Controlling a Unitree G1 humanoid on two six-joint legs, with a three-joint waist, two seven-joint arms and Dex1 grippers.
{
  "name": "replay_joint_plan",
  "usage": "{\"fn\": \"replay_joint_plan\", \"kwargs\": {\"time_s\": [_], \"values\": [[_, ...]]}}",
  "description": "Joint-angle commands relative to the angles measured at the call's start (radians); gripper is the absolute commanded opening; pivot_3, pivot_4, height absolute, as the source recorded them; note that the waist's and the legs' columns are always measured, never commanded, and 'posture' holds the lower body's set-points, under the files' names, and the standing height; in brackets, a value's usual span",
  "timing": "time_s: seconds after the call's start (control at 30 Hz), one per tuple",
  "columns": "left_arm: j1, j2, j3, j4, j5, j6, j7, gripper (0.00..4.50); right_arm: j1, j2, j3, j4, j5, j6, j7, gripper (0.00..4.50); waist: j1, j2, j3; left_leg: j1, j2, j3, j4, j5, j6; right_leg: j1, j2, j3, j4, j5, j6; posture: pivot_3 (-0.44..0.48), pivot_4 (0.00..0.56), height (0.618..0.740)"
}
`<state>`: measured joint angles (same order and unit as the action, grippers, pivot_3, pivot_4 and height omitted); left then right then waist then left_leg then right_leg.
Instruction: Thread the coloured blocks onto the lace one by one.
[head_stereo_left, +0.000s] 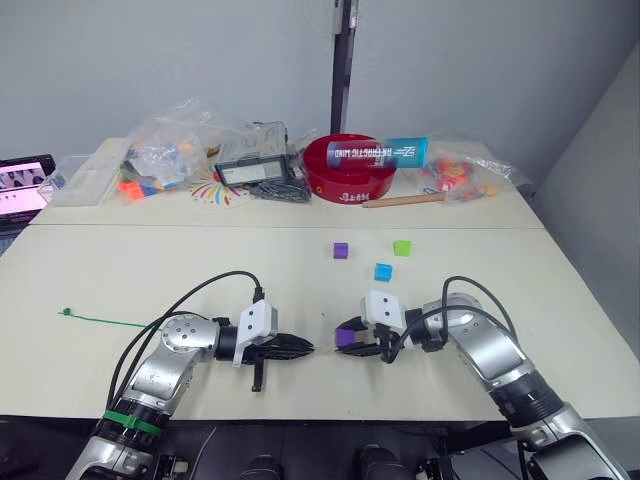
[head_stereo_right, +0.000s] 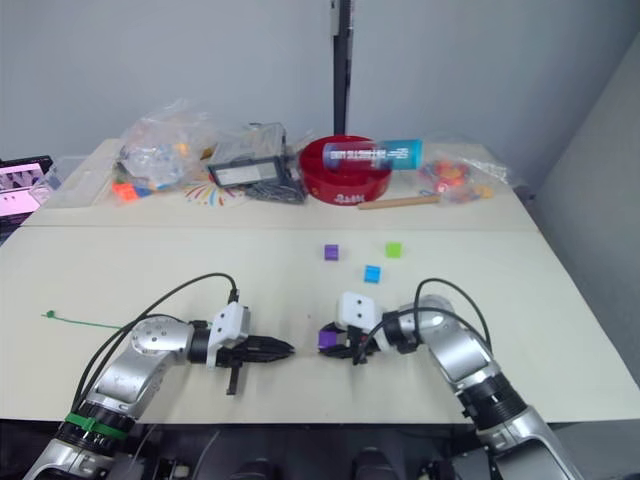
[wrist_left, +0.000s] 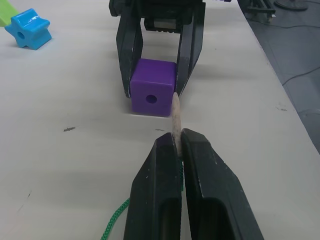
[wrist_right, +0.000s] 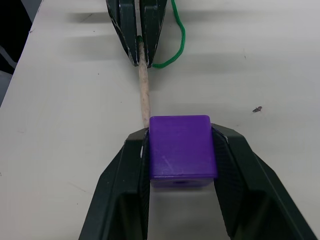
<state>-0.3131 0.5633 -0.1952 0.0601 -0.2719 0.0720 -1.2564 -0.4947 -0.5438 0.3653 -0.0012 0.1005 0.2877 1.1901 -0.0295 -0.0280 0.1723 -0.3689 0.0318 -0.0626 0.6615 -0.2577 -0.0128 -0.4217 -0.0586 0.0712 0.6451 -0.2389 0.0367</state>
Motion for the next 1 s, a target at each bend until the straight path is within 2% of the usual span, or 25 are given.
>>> {"fn": "replay_joint_plan", "kwargs": {"time_s": [0.03,0.27,0.67,1.0], "values": [[-0.033,0.022,0.034,-0.018,-0.014,0.034,0.016,0.0,0.021,-0.026,0.037,-0.004,-0.006,0.019,0.043,1.2,0.0,0.0,0.0,0.0,0.0,0.0,0.0,0.0,0.0,0.0,0.0,0.0,0.0,0.0,0.0,0.0,0.15,0.731],[-0.055,0.046,0.059,-0.045,-0.038,0.093,0.013,0.0,0.017,-0.03,0.042,-0.002,-0.01,0.026,0.041,1.2,0.002,0.0,0.0,0.0,0.0,0.0,0.0,0.0,0.0,0.0,0.0,0.0,0.0,0.0,0.0,0.0,0.15,0.731],[-0.05,0.047,0.024,-0.093,-0.023,0.117,0.027,0.0,0.008,-0.025,0.041,0.01,-0.022,0.033,0.016,1.2,-0.001,0.0,0.0,0.0,0.0,0.0,0.0,0.0,0.0,0.0,0.0,0.0,0.0,0.0,0.0,0.0,0.15,0.731],[-0.03,0.06,0.014,-0.029,0.016,0.065,0.014,0.0,0.001,-0.02,0.038,0.018,-0.023,0.035,0.006,1.2,-0.002,0.0,0.0,0.0,0.0,0.0,0.0,0.0,0.0,0.0,0.0,0.0,0.0,0.0,0.0,0.0,0.15,0.731]]}}
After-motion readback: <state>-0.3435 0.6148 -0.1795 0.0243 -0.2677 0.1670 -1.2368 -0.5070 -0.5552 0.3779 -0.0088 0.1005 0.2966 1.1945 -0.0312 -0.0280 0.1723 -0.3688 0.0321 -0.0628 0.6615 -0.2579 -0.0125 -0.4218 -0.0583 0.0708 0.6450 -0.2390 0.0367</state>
